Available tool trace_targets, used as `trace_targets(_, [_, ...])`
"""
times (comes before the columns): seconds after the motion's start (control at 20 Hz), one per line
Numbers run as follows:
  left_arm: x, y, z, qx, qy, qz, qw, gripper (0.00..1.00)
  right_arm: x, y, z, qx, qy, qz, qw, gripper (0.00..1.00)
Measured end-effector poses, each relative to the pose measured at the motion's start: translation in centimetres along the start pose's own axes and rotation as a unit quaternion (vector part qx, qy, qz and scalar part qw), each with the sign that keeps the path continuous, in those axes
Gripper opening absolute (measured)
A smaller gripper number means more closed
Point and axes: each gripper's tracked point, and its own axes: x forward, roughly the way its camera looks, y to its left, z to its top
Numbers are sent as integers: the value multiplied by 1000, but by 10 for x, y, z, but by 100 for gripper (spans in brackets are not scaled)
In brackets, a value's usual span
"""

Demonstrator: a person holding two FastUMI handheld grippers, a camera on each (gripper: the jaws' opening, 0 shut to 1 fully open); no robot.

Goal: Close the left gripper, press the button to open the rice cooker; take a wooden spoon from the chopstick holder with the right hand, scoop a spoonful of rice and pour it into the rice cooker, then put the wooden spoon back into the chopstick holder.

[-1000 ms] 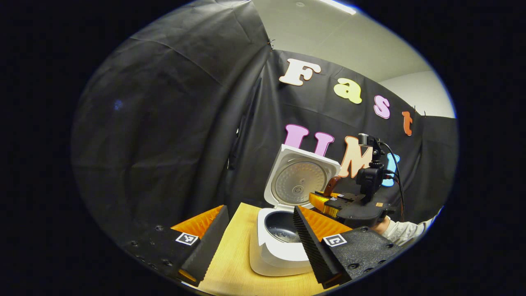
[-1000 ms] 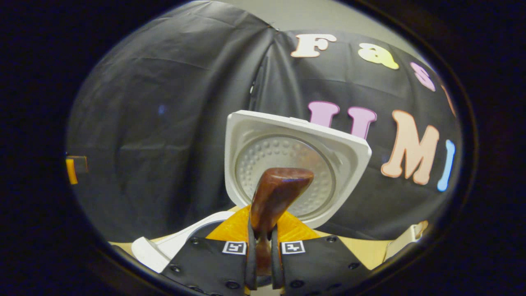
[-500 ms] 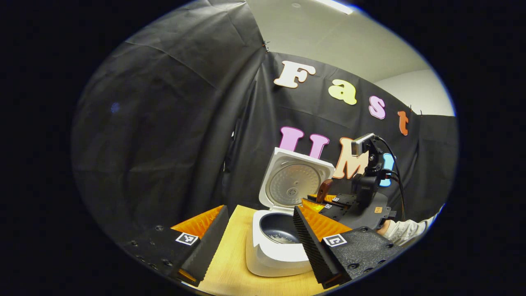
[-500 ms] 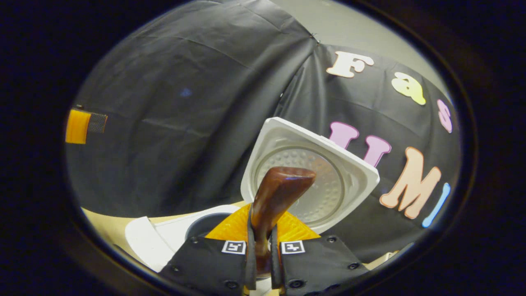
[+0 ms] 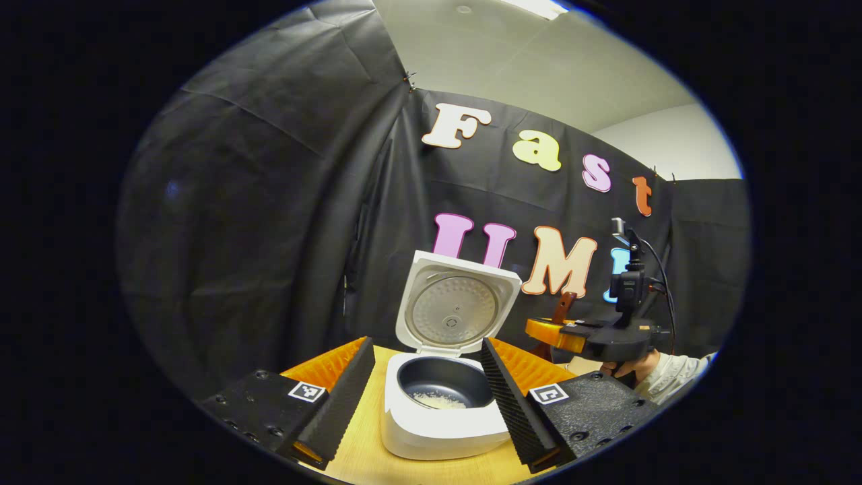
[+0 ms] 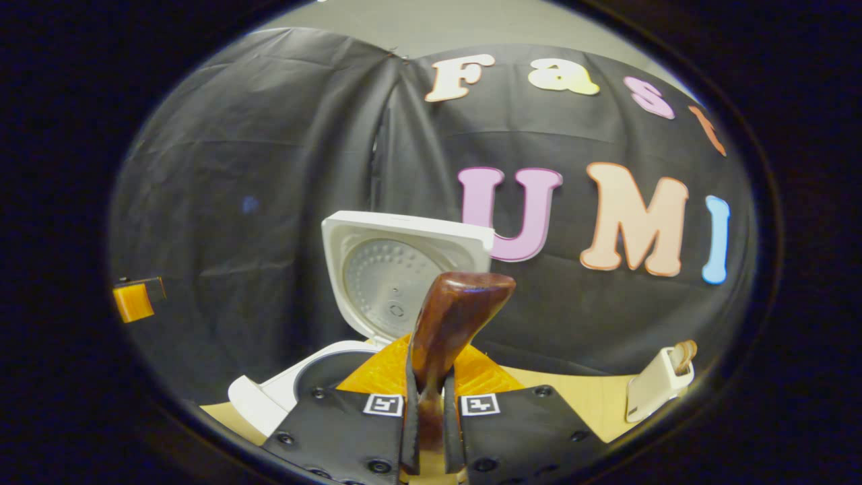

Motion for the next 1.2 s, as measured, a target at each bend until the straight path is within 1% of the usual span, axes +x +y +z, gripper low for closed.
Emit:
trace_targets(0.05, [2,-4,1,1,-1,-3,1000,94,-6,-14,0,11,0,-10,1000,18])
trace_targets(0.15, [4,-13,3,3,-2,-8,1000,94,-20,-43,-1,21,-2,-32,999,17])
trace_targets(0.25, [4,-20,4,8,-2,-14,1000,97,-32,-73,-4,26,-1,-55,998,16])
trace_targets(0.3, [8,-29,5,11,-3,-17,1000,90,-39,-87,-6,29,-1,-64,997,16])
trace_targets(0.35, [16,-38,5,13,-4,-20,1000,90,-46,-99,-9,33,2,-71,997,16])
trace_targets(0.4, [19,-45,6,14,-5,-23,1000,94,-52,-112,-12,36,5,-78,996,17])
trace_targets(0.45, [21,-49,7,14,-6,-25,1000,90,-60,-126,-16,37,8,-88,995,17])
trace_targets(0.5, [23,-55,8,12,-7,-27,1000,94,-66,-139,-18,37,8,-97,995,17])
trace_targets(0.55, [23,-60,8,12,-7,-30,999,90,-73,-151,-18,38,6,-108,993,17])
trace_targets(0.6, [25,-65,8,12,-7,-32,999,94,-79,-164,-18,40,6,-116,992,16])
trace_targets(0.65, [27,-70,7,14,-8,-33,999,94,-87,-176,-19,42,5,-124,991,17])
trace_targets(0.75, [31,-81,8,16,-8,-37,999,94,-103,-201,-22,47,5,-142,989,16])
trace_targets(0.85, [36,-94,9,18,-9,-42,999,94,-120,-231,-27,49,7,-162,986,19])
trace_targets(0.95, [40,-106,7,20,-8,-48,999,94,-136,-257,-35,55,13,-179,982,17])
trace_targets(1.0, [43,-112,7,22,-8,-51,998,90,-145,-272,-40,58,16,-189,980,17])
trace_targets(1.05, [46,-118,7,23,-8,-53,998,94,-154,-284,-46,62,20,-197,978,17])
trace_targets(1.1, [48,-125,8,24,-8,-56,998,94,-164,-300,-55,66,24,-207,976,16])
trace_targets(1.15, [49,-131,7,25,-8,-58,998,90,-170,-313,-63,71,30,-213,974,16])
trace_targets(1.2, [51,-137,7,26,-8,-61,998,94,-177,-325,-71,76,35,-221,972,17])
